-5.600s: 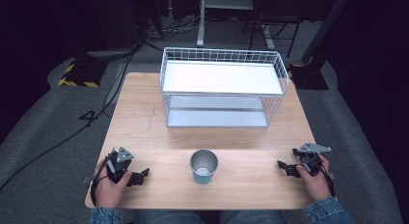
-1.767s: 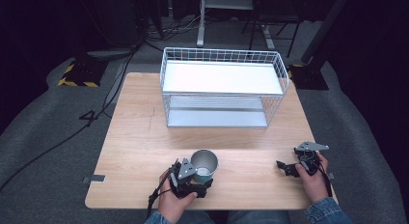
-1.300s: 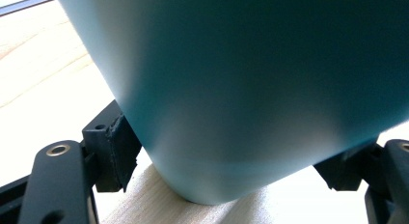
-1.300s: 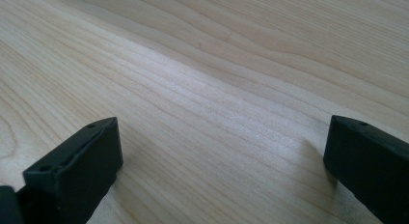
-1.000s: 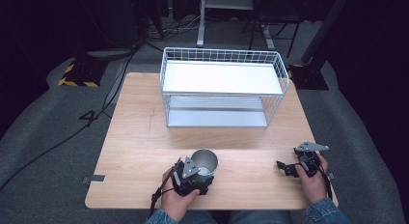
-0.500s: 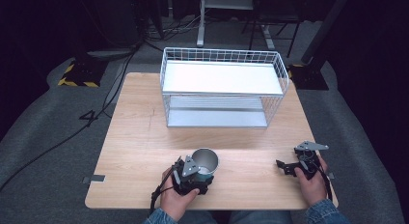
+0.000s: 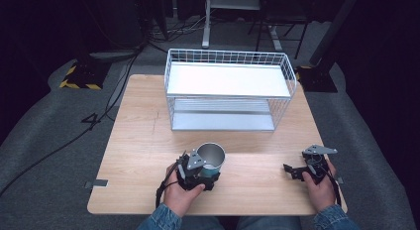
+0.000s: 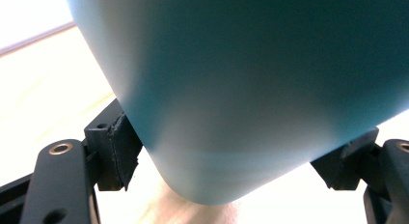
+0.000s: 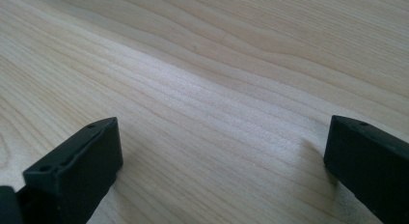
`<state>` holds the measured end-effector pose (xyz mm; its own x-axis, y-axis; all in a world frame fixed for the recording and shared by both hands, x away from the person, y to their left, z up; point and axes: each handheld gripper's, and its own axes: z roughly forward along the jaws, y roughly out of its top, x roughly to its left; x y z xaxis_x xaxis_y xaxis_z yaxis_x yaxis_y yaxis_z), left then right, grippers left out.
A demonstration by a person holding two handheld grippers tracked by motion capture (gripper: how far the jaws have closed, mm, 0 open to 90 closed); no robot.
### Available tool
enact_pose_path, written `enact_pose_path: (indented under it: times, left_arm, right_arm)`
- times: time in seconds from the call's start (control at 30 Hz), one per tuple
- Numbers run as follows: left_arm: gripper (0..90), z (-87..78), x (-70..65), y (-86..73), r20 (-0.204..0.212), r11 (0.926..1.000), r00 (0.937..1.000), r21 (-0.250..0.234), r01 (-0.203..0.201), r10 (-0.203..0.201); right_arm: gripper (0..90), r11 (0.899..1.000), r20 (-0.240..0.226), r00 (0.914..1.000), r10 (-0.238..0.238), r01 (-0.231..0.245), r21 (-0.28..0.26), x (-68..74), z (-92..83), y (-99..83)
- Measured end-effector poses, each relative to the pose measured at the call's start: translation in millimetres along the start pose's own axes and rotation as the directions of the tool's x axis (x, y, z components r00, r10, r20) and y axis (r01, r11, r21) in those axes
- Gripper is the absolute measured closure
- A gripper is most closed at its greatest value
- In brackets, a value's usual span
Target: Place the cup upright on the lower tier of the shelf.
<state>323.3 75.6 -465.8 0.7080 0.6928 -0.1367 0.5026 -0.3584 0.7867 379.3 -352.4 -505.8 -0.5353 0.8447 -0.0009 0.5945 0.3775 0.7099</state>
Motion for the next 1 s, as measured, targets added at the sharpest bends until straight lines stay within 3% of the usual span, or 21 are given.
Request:
enact_pose_path:
  times: [0.13, 0.43, 0.77, 1.0]
  left_arm:
    - [23.1, 0.0, 4.8, 11.7, 0.012, 0.9990, 0.9995, -0.033, 0.031, -0.030]
    - [23.1, 3.8, 16.1, 30.4, -0.012, 0.9986, 0.9999, -0.053, 0.005, -0.006]
    - [23.0, 20.3, 34.0, 48.9, -0.066, 0.9963, 0.9978, -0.086, 0.001, -0.006]
    - [23.0, 30.4, 46.5, 60.1, -0.109, 0.9898, 0.9939, -0.142, 0.002, -0.017]
  right_arm:
    - [0.1, 1.000, 0.002, 1.0000, 0.000, 0.000, 0.000, 0.0, 0.0, 0.0]
    - [0.1, 1.000, 0.002, 1.0000, -0.001, 0.001, 0.000, 0.0, -0.1, 0.0]
    - [0.1, 1.000, 0.002, 1.0000, 0.000, 0.000, 0.001, 0.1, -0.1, 0.0]
    - [0.1, 1.000, 0.002, 1.0000, -0.001, 0.001, 0.001, 0.0, -0.1, 0.0]
